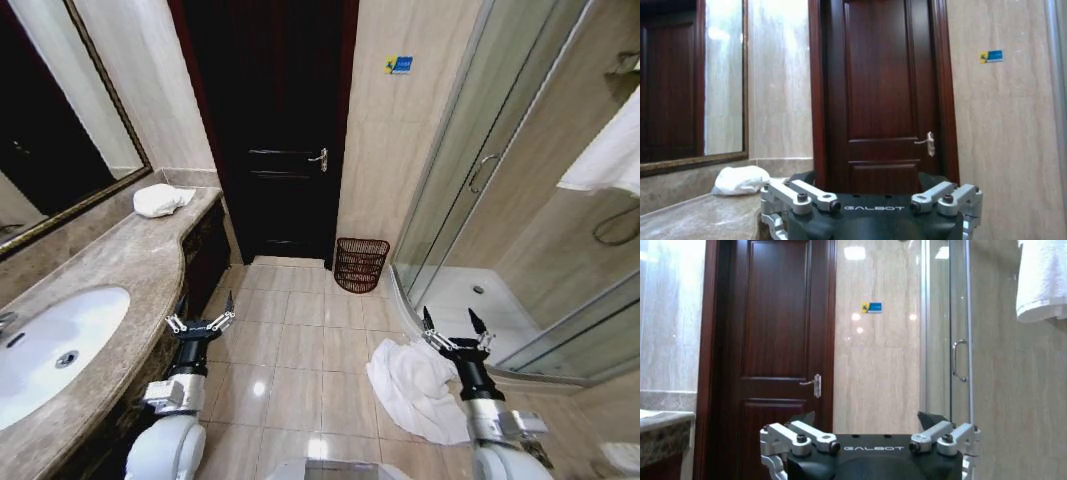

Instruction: Discard the used towel into the hamper.

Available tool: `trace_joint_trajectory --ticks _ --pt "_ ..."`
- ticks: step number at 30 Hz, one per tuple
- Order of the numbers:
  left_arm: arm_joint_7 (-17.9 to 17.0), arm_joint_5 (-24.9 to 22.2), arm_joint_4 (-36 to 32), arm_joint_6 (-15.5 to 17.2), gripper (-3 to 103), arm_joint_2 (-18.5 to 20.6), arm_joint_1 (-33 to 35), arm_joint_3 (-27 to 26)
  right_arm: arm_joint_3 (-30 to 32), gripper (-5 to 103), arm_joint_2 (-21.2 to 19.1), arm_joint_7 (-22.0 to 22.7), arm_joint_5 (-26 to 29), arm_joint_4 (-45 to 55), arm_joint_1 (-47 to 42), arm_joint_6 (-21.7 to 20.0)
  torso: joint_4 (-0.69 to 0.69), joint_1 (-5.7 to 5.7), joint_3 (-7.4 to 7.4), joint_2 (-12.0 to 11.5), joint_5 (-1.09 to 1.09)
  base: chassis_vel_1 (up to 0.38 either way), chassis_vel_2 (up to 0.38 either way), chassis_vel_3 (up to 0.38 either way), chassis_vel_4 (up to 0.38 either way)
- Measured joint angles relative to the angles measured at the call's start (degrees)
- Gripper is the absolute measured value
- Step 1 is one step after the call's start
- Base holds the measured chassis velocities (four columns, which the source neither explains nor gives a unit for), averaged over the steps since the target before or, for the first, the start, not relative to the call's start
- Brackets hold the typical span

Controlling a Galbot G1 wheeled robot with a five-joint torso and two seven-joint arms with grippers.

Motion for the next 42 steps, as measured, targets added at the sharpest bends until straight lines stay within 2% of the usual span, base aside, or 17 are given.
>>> trace_joint_trajectory --ticks 4,12,19,20,27,35,42 --pt "0.0 -0.6 0.6 -1.6 100 1.0 1.8 -0.5 0.2 100 0.0 0.1 0.2 -2.1 1.0 1.1 0.01 0.00 0.00 0.0 0.00 0.000 0.000 0.000 0.000" --pt "0.0 -0.5 0.5 -2.0 100 1.6 2.6 0.4 0.5 100 0.0 0.4 -0.8 -4.0 1.5 1.4 0.00 0.00 0.00 0.0 0.00 0.000 0.000 0.000 0.000" --pt "-0.3 -3.6 -0.7 -2.8 100 5.7 4.4 1.1 0.0 100 0.0 1.1 -0.9 -4.8 2.0 1.4 0.01 0.00 0.00 0.0 0.00 0.000 0.000 0.000 0.000" --pt "-0.4 -4.3 -0.5 -2.9 100 6.7 4.4 1.0 -0.8 100 0.0 2.2 -1.1 -5.0 1.7 1.9 0.01 0.00 0.00 0.0 0.01 0.000 0.000 0.000 0.000" --pt "-0.6 -1.9 2.1 -3.3 100 5.5 2.3 1.4 -1.0 100 0.0 4.2 -1.8 -3.5 -0.7 3.6 0.00 0.00 0.00 0.0 0.00 0.000 0.000 0.000 0.000" --pt "-0.5 -2.9 1.9 -3.3 100 5.5 1.9 0.8 0.8 100 0.0 5.3 0.0 -0.6 -4.3 4.6 0.00 0.00 0.00 0.0 0.00 0.000 0.000 0.000 0.000" --pt "-0.7 -3.6 1.4 -3.0 100 5.7 1.9 -0.3 -0.7 100 0.0 5.3 -1.3 0.3 -4.3 4.1 0.00 0.00 0.00 0.0 0.00 0.000 0.000 0.000 0.000"
